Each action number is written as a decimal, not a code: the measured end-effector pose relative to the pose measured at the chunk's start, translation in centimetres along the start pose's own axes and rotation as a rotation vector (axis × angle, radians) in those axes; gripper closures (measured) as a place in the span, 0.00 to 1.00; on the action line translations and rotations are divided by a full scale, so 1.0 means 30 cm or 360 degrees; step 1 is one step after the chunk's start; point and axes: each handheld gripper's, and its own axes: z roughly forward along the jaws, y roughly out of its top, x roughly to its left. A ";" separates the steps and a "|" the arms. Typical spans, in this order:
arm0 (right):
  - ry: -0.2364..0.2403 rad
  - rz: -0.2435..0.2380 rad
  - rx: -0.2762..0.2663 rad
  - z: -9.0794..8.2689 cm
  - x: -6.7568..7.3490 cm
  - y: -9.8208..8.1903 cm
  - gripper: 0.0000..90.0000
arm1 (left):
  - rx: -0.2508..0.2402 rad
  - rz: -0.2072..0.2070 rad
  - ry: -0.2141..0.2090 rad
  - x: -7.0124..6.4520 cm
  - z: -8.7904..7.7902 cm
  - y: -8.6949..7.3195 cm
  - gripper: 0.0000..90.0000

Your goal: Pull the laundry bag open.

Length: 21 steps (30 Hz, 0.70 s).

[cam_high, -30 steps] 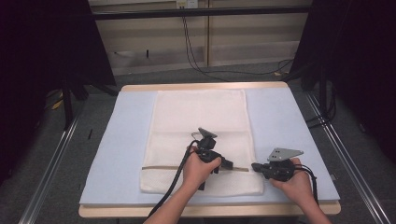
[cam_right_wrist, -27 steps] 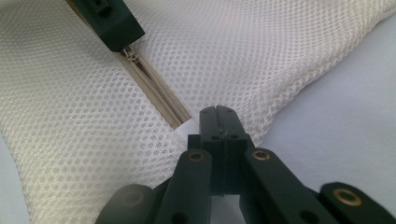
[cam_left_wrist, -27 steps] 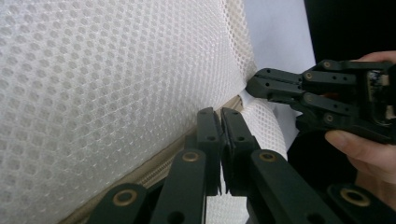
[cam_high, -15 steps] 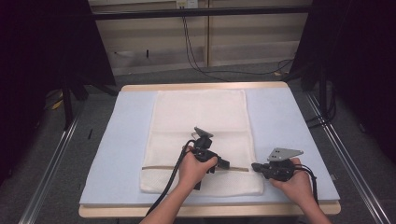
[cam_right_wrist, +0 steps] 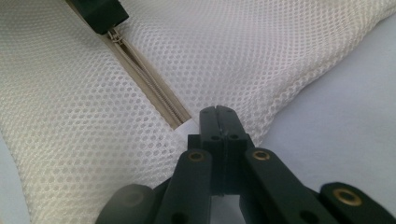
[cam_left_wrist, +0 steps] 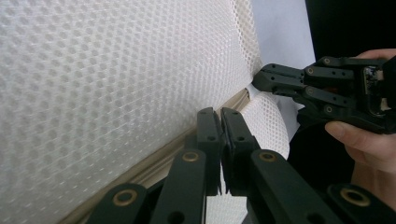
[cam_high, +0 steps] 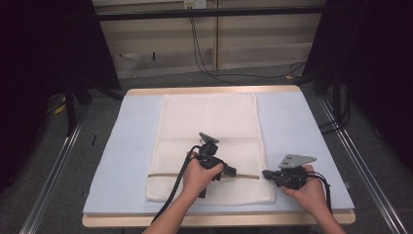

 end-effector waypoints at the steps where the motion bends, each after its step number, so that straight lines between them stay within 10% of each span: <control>1: 0.0001 0.0002 0.0000 0.000 0.000 0.000 1.00 | -0.0004 -0.0017 -0.0003 0.001 -0.001 -0.001 0.97; 21: 0.0012 0.0011 -0.0004 0.000 -0.002 -0.002 1.00 | -0.0001 -0.0033 -0.0006 0.030 -0.039 -0.005 0.97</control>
